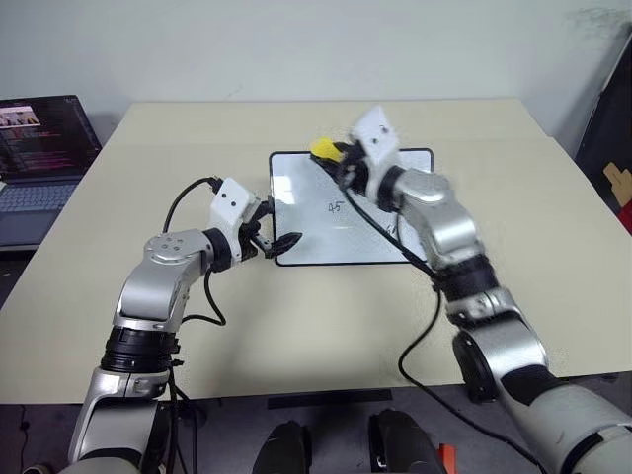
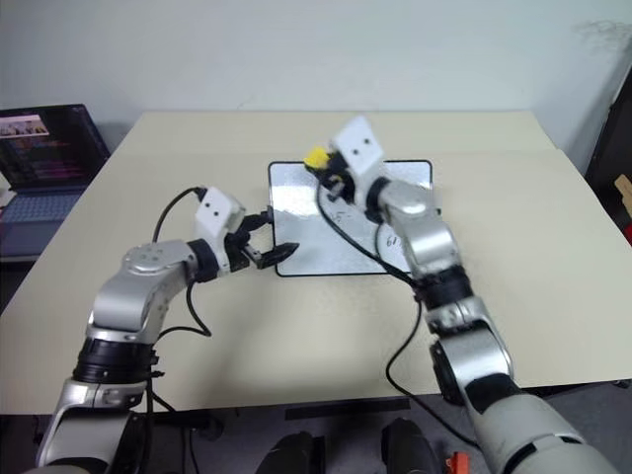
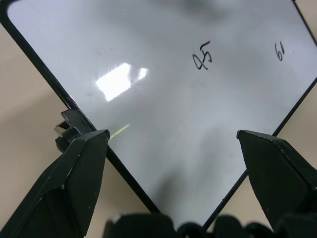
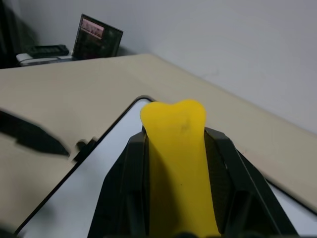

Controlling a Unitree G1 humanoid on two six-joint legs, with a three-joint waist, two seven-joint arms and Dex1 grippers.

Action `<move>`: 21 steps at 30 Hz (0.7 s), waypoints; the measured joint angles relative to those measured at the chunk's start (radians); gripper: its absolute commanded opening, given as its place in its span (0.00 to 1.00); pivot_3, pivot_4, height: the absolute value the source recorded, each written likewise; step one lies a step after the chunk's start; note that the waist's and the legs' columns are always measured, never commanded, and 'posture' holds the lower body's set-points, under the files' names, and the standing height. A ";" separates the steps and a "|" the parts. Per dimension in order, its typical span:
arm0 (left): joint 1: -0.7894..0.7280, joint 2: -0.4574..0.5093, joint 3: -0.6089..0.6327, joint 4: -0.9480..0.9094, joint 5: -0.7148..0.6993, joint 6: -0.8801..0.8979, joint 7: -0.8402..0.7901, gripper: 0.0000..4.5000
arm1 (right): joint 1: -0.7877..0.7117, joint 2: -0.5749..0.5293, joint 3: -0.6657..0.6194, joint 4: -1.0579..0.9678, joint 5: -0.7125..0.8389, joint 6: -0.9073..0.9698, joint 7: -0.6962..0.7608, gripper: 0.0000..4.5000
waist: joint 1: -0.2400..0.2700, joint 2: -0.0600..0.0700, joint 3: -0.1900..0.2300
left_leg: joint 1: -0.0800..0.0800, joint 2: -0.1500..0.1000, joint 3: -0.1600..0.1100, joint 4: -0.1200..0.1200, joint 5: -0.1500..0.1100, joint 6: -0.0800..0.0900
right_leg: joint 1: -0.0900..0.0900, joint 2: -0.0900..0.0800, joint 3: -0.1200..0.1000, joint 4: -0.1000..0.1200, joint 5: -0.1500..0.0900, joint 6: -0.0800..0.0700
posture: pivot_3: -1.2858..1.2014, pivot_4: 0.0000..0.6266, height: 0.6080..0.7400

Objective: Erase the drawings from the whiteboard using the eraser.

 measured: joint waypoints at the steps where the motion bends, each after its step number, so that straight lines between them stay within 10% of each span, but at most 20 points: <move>1: 0.014 0.000 0.002 -0.018 -0.006 0.005 0.002 1.00 | 0.070 -0.048 -0.009 -0.100 0.021 0.058 0.019 0.26 | 0.005 0.000 0.000 | 0.000 0.000 0.000 -0.001 0.000 0.000 | 0.000 0.000 0.000 -0.001 0.000 0.000 | 0.52 0.24 1.00; 10: 0.071 0.013 -0.019 -0.052 -0.005 0.020 -0.008 1.00 | 0.392 -0.264 -0.043 -0.579 0.142 0.352 0.040 0.26 | 0.012 0.000 0.000 | 0.001 0.000 0.001 -0.002 0.000 0.001 | 0.001 0.000 -0.001 -0.002 0.000 0.000 | 0.52 0.24 1.00; 21: 0.079 0.013 -0.032 -0.051 -0.005 0.043 -0.004 1.00 | 0.493 -0.330 0.211 -0.584 -0.090 0.104 -0.042 0.26 | 0.010 -0.001 0.000 | 0.003 0.000 0.002 -0.001 0.000 0.000 | 0.002 0.001 0.000 -0.001 0.000 0.000 | 0.52 0.24 1.00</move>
